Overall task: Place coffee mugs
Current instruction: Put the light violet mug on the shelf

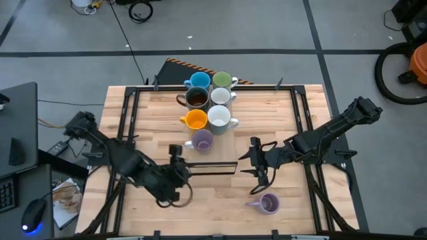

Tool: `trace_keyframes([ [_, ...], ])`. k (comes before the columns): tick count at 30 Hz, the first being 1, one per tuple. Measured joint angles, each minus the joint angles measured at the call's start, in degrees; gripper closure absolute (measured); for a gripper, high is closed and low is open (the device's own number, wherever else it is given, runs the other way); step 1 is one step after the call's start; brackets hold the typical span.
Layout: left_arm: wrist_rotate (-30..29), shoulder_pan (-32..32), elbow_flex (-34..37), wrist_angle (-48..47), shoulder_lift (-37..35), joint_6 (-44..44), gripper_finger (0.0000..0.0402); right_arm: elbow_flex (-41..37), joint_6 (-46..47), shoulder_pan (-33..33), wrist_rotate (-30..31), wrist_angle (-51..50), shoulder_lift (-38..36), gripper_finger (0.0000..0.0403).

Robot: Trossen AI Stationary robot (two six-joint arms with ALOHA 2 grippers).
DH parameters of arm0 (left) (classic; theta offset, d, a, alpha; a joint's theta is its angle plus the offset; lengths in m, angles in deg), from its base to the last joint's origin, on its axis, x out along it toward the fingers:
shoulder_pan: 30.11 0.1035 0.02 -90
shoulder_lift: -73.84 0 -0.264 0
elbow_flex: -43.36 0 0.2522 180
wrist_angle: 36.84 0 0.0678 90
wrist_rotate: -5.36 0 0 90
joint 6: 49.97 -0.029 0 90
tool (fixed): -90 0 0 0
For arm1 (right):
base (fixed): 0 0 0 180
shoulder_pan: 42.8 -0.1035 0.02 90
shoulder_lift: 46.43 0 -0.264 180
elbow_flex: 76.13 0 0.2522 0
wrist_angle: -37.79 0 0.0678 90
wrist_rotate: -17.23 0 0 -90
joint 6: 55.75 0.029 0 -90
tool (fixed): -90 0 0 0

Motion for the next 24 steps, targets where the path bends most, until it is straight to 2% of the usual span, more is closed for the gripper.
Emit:
trace_keyframes([
  [6,0.26,0.0,13.25,14.31,-9.7,-1.48,0.0258,3.81,3.12,-2.56,1.02,-10.55,0.02,0.0176],
  [9,0.95,0.0,19.61,21.25,-13.83,-2.16,0.0258,4.47,4.1,-4.02,-3.84,-11.82,0.0,0.0176],
  [12,1.12,-0.03,24.54,25.66,-16.51,-2.21,0.0258,6.24,10.71,-5.72,-7.12,-19.03,0.02,0.0176],
  [15,0.87,-0.51,27.86,27.74,-18.82,-2.3,0.0258,7.79,18.56,-8.26,-7.32,-28.38,0.28,0.0176],
  [18,-0.42,-0.53,29.65,28.96,-19.53,-2.25,0.0258,9.15,23.41,-11.31,-7.95,-31.81,1.41,0.0176],
  [24,-1.23,-0.52,31.01,29.81,-19.88,-1.66,0.0258,12.61,24.43,-15.11,-11.43,-34.52,7.88,0.0176],
])
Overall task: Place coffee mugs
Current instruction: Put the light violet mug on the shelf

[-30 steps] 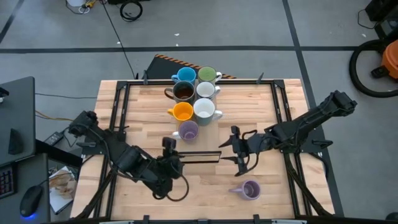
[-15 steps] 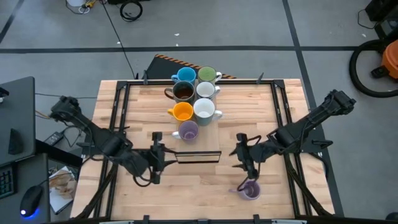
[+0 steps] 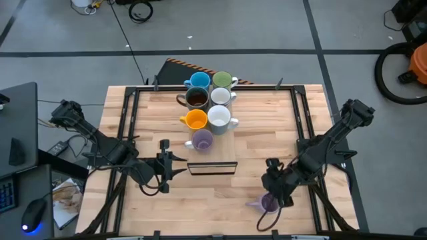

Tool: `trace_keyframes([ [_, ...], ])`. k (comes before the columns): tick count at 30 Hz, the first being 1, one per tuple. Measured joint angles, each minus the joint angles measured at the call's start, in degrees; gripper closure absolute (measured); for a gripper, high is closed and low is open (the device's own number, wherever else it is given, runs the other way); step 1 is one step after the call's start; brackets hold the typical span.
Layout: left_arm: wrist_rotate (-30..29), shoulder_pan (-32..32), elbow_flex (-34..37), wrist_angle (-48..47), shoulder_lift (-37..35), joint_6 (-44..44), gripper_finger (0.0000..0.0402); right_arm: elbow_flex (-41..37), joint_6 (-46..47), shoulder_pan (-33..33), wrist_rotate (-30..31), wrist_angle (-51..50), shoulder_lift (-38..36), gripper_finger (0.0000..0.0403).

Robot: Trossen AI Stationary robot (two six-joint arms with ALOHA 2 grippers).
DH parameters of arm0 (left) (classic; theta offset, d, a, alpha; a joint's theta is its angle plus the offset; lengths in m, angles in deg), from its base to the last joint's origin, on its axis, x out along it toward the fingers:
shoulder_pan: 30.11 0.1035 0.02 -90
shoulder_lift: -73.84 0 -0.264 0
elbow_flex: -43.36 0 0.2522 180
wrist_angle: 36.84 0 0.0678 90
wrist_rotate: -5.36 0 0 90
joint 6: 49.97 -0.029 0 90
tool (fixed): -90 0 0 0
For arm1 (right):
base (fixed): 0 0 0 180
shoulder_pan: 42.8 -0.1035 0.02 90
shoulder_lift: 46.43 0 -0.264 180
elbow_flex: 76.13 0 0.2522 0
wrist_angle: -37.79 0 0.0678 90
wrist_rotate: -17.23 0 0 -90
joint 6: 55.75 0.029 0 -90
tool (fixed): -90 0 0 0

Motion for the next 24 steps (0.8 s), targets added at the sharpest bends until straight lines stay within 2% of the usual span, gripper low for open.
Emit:
trace_keyframes([
  [7,-1.1,0.07,0.0,1.56,-0.02,-0.02,0.0258,9.72,-6.63,-0.92,-0.24,-4.46,9.34,0.0176],
  [12,-4.95,0.07,0.0,1.49,-0.1,-0.02,0.0258,16.96,-13.0,-0.12,-0.46,-4.26,14.58,0.0176],
  [17,-5.83,0.04,-0.01,1.55,-2.1,0.02,0.0258,21.18,-19.09,1.5,-4.53,-4.3,20.08,0.0176],
  [24,-5.86,0.04,0.0,1.13,-4.99,3.35,0.0258,21.43,-24.34,4.75,-11.99,-3.48,26.45,0.0176],
])
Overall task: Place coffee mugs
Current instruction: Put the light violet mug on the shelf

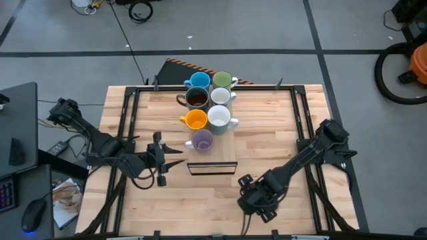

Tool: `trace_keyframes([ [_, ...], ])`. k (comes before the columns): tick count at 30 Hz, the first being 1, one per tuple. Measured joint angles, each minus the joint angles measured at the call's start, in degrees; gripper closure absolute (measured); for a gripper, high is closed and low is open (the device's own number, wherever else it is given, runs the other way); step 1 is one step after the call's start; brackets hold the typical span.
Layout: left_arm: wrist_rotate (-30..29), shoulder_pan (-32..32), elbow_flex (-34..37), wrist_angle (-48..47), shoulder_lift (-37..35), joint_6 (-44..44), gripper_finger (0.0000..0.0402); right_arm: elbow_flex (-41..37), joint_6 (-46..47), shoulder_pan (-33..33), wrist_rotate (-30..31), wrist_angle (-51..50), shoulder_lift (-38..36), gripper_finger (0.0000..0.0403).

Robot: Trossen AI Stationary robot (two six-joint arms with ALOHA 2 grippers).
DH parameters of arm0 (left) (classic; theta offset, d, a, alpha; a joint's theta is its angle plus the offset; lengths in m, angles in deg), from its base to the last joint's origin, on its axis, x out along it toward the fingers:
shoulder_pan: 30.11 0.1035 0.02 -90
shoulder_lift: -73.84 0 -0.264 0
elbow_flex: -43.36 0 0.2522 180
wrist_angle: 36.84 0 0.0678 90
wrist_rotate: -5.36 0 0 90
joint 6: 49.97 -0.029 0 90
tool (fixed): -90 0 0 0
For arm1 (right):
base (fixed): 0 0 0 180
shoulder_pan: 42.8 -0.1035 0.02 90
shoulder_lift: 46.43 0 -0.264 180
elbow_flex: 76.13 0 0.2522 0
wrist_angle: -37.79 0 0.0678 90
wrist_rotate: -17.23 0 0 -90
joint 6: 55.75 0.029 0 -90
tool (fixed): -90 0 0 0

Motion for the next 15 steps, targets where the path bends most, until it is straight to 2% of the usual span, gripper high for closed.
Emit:
trace_keyframes([
  [6,0.03,0.0,-0.02,-0.92,-1.21,2.97,0.0258,0.0,-2.01,0.91,0.33,-1.05,2.42,0.0176],
  [11,0.04,0.0,-0.02,-1.29,-1.3,3.14,0.0258,0.0,-1.46,1.96,5.32,-2.81,1.59,0.0176],
  [15,0.04,0.0,-0.02,-1.25,-1.28,3.19,0.0258,0.04,0.78,3.41,6.58,-5.36,1.24,0.0176],
])
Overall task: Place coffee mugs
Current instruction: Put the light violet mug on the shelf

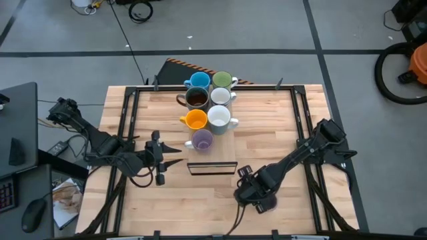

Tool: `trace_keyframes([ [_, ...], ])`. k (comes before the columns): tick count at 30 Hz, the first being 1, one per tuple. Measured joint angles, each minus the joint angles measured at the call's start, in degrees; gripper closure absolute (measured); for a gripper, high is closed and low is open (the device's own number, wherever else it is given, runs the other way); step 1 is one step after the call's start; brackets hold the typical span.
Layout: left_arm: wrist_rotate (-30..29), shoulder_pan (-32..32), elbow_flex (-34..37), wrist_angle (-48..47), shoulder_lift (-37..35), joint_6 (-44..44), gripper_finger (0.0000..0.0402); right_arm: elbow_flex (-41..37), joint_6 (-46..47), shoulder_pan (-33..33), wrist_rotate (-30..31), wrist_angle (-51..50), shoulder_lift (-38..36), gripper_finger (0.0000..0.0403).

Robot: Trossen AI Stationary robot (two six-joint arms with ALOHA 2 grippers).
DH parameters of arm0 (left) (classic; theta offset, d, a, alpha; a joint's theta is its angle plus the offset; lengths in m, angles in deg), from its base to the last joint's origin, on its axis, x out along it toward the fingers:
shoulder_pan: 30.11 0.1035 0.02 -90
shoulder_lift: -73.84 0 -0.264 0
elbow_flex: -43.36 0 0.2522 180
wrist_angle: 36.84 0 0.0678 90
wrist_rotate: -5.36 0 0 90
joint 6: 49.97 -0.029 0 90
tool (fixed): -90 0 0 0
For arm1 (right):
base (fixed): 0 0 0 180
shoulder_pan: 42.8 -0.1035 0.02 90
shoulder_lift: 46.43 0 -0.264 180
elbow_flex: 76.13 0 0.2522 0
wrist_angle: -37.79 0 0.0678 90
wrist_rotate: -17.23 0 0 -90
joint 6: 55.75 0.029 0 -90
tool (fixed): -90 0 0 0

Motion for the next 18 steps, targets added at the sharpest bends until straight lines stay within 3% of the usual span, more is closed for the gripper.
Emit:
trace_keyframes([
  [7,0.0,-0.09,0.0,-0.12,0.0,1.26,0.0258,-0.02,4.32,2.17,3.73,-8.23,0.0,0.0176],
  [18,0.2,-0.07,0.0,-0.28,0.0,1.48,0.0258,-0.07,5.41,3.64,3.84,-16.12,0.0,0.0176],
])
